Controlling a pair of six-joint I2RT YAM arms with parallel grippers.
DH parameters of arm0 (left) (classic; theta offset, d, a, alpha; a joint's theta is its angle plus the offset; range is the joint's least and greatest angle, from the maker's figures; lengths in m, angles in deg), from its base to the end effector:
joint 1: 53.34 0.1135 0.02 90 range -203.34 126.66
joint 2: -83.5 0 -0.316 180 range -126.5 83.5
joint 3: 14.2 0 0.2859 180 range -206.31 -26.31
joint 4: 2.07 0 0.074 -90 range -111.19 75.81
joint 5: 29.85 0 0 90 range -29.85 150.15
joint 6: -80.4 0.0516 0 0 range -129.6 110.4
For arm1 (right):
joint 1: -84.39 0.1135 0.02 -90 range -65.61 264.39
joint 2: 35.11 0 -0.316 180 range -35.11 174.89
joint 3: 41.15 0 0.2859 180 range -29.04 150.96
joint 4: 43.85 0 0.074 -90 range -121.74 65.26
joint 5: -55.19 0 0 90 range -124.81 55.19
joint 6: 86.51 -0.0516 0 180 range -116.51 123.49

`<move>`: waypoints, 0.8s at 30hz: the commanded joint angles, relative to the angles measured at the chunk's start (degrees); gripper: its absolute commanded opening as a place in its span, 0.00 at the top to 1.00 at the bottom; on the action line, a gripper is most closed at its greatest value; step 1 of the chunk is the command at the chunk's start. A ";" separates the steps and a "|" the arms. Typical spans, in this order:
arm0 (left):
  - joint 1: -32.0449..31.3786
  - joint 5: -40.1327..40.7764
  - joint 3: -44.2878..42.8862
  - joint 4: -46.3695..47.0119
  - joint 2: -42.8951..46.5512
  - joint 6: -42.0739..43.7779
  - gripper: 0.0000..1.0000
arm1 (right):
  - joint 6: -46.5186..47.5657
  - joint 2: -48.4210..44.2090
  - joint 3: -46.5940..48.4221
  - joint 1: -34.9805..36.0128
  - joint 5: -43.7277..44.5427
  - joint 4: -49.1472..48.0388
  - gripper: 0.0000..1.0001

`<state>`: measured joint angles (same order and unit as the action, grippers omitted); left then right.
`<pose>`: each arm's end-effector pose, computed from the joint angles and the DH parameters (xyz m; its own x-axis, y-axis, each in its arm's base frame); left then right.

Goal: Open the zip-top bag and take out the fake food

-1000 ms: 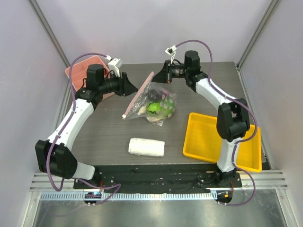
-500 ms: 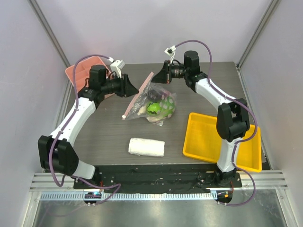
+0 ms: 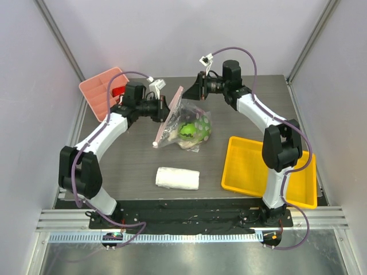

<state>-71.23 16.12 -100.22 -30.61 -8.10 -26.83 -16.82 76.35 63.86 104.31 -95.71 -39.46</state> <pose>0.3747 -0.1586 0.3393 -0.7375 0.0143 -0.6752 0.5758 0.5357 -0.6176 0.4707 0.2185 0.3568 -0.5034 -0.0029 -0.8641 -0.8507 0.1768 0.4950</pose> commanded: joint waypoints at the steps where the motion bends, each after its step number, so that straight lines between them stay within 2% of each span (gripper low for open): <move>1: 0.05 -0.37 -3.96 4.73 2.46 -3.94 1.00 | -2.34 -2.91 5.09 0.29 15.42 7.09 0.49; 2: 0.14 3.13 -4.14 5.61 3.51 -5.86 1.00 | -4.19 -4.48 4.57 0.38 20.08 9.29 0.33; 3: 0.14 5.51 -4.49 6.05 4.31 -7.01 1.00 | -5.42 -5.11 4.57 0.38 29.78 14.35 0.27; 6: -0.21 12.27 -6.77 4.31 6.95 -9.30 1.00 | -9.91 -6.78 6.23 0.38 40.93 25.52 0.19; 9: -2.75 20.35 -10.45 0.09 7.92 -7.82 1.00 | -12.82 -10.54 4.57 0.82 46.13 27.59 0.14; 17: -6.81 27.24 -13.80 -3.00 6.69 -8.60 1.00 | -11.77 -19.87 1.41 5.56 53.24 28.73 0.12; 19: -7.59 28.21 -14.24 -3.35 6.08 -8.61 1.00 | -8.26 -22.23 1.40 6.44 56.06 30.57 0.13; 22: -8.12 29.18 -14.60 -2.82 5.11 -9.04 1.00 | -5.79 -23.13 2.55 7.59 54.33 32.86 0.15; 24: -8.48 29.00 -14.16 -1.86 4.32 -9.75 1.00 | -6.92 -24.09 1.50 8.37 51.08 33.13 0.38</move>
<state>-78.79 43.55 -111.65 -35.59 -3.05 -34.99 -25.19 54.41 65.41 111.78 -43.72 -8.69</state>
